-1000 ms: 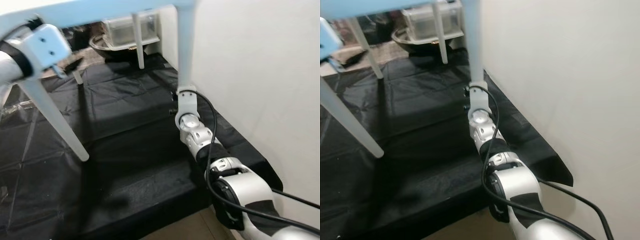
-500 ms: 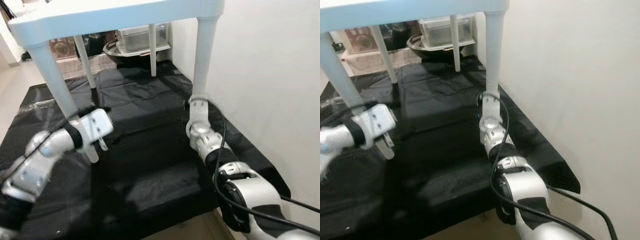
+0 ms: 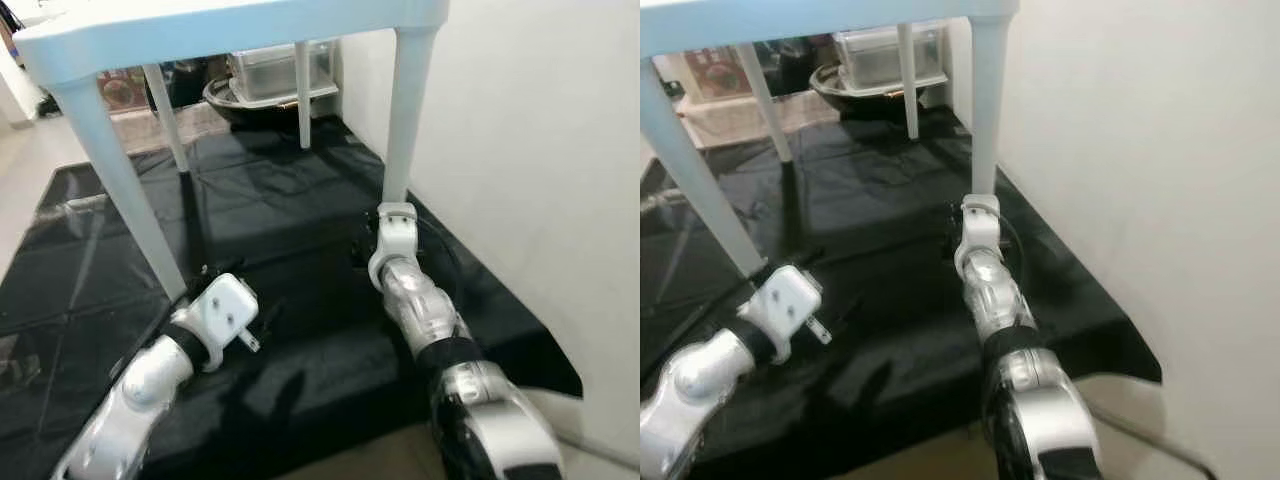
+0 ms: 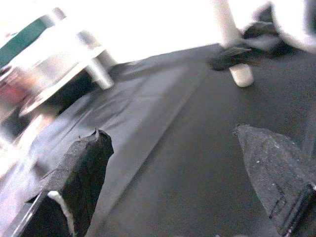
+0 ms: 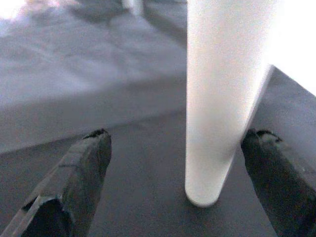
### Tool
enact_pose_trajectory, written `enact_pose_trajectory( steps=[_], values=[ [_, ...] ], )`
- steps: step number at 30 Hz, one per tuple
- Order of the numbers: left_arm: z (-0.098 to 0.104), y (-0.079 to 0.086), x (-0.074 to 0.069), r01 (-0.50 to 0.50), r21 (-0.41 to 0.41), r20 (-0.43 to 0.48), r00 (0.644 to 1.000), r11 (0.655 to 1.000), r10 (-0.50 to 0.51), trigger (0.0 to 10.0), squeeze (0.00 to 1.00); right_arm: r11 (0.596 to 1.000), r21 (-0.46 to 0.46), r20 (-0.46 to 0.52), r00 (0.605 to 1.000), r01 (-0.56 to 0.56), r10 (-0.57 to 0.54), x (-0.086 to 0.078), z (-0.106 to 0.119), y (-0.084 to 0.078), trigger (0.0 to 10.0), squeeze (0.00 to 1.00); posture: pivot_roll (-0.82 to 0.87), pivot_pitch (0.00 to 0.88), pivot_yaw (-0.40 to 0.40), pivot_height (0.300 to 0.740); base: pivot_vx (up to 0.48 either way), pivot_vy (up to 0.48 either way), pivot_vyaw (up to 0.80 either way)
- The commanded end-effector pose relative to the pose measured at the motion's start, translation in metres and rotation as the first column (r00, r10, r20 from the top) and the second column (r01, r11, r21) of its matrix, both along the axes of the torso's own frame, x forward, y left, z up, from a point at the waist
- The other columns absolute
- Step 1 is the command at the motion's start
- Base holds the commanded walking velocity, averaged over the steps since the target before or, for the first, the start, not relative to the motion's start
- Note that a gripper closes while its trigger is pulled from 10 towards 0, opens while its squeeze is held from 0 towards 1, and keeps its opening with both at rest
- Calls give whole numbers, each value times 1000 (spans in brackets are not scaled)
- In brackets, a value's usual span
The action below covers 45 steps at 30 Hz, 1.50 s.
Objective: Building children table
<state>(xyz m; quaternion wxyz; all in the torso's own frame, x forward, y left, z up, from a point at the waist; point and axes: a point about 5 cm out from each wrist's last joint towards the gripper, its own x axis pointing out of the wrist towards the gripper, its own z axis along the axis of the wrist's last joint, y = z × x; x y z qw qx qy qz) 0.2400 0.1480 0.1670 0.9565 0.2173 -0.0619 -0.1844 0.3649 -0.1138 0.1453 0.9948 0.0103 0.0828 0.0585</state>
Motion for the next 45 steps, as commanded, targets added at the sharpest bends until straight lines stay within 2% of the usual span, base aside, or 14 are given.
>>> enact_pose_trajectory(
  steps=[1,2,4,5,7,9,11,13,14,16,18,23,29,45],
  values=[
    [0,-1,-6,-50,-29,24,998,998,51,10000,0,989,14,83,985,-150,148,-14,12,13,10000,0,30,43,1,740,0,0,0],
    [0,-1,-6,-50,-29,24,998,998,51,10000,0,989,14,83,985,-150,148,-14,12,13,10000,0,30,43,1,740,0,0,0],
    [-8,-4,-18,-111,-93,-14,994,989,110,10000,0,978,9,93,974,-209,207,-38,0,12,10000,0,23,39,-2,740,0,0,0],
    [-10,-5,-21,-128,-105,-25,992,986,126,10000,0,974,13,92,970,-225,223,-44,-4,11,10000,0,23,39,-2,740,0,0,0],
    [-11,-6,-23,-138,-112,-31,990,984,136,10000,0,971,16,92,968,-237,235,-48,-6,11,10000,0,23,39,-2,740,0,0,0],
    [-28,-12,-37,-194,-167,-99,979,967,179,10000,0,978,-34,166,964,-205,208,-65,-16,12,10000,0,12,27,-1,740,0,0,0],
    [-37,-16,-46,-226,-202,-135,970,953,202,10000,0,980,-79,225,954,-184,197,-75,-19,13,10000,0,12,27,-1,740,0,0,0],
    [-42,-19,-52,-269,-241,-169,958,932,233,10000,0,961,-41,165,947,-273,276,-81,-25,18,10000,0,-1,17,4,740,0,0,0],
    [-42,-19,-52,-269,-241,-169,958,932,233,10000,0,961,-41,165,947,-273,276,-81,-25,18,10000,0,-1,17,4,740,0,0,0],
    [-47,-24,-56,-301,-280,-205,946,911,250,10000,0,940,44,142,933,-339,330,-87,-26,22,10000,0,-1,11,2,740,0,0,0],
    [-49,-26,-57,-308,-290,-218,943,906,251,10000,0,932,76,148,929,-354,340,-89,-24,23,10000,0,-1,11,2,740,0,0,0],
    [-57,-29,-58,-336,-299,-241,932,893,270,10000,0,923,38,133,918,-382,374,-93,-30,26,10000,0,-9,0,-1,740,0,0,0],
    [-61,-29,-54,-348,-306,-244,928,886,281,10000,0,920,49,109,917,-390,383,-92,-37,26,10000,0,-13,0,-2,740,0,0,0],
    [-67,-33,-52,-332,-289,-253,931,898,263,10000,0,916,61,84,917,-396,391,-92,-42,26,10000,0,-23,0,6,740,-269,0,0]
  ],
)
